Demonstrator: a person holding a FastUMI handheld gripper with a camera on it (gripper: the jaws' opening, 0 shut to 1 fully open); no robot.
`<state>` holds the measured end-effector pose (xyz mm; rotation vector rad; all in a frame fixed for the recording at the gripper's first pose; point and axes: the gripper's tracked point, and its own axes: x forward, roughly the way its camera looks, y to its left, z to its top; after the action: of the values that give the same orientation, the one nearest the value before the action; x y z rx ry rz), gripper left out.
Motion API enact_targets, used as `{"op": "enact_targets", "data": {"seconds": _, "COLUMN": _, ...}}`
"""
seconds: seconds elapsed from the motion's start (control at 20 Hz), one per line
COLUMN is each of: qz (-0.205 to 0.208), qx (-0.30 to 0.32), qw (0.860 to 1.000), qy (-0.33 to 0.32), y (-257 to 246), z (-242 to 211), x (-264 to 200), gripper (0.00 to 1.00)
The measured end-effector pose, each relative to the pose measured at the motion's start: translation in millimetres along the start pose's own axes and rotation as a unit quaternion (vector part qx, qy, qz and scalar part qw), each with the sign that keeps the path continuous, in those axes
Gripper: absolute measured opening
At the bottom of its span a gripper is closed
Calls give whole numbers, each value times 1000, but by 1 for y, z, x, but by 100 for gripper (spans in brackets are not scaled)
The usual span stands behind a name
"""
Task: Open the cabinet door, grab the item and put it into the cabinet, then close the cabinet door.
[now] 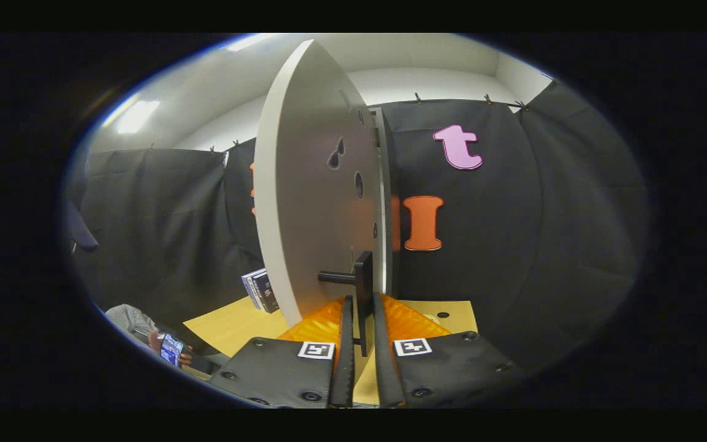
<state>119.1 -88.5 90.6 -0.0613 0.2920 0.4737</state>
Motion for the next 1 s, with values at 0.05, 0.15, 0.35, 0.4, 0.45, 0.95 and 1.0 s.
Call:
{"op": "enact_targets", "data": {"seconds": 0.05, "qz": -5, "qx": 1, "qw": 1000, "qy": 1, "y": -1, "z": -1, "x": -1, "gripper": 22}}
{"op": "enact_targets", "data": {"seconds": 0.15, "qz": -18, "qx": 4, "qw": 1000, "qy": 3, "y": -3, "z": -3, "x": -5, "gripper": 22}}
{"op": "enact_targets", "data": {"seconds": 0.35, "qz": -53, "qx": 12, "qw": 998, "qy": 6, "y": -4, "z": -8, "x": -20, "gripper": 22}}
{"op": "enact_targets", "data": {"seconds": 0.4, "qz": -68, "qx": 12, "qw": 998, "qy": 6, "y": -7, "z": -9, "x": -24, "gripper": 22}}
{"op": "enact_targets", "data": {"seconds": 0.45, "qz": -81, "qx": 12, "qw": 997, "qy": 4, "y": -6, "z": -9, "x": -28, "gripper": 22}}
{"op": "enact_targets", "data": {"seconds": 0.95, "qz": -155, "qx": -17, "qw": 986, "qy": -55, "y": 18, "z": 6, "x": -29, "gripper": 22}}
{"op": "enact_targets", "data": {"seconds": 1.0, "qz": -142, "qx": -21, "qw": 988, "qy": -60, "y": 28, "z": 7, "x": -25, "gripper": 23}}
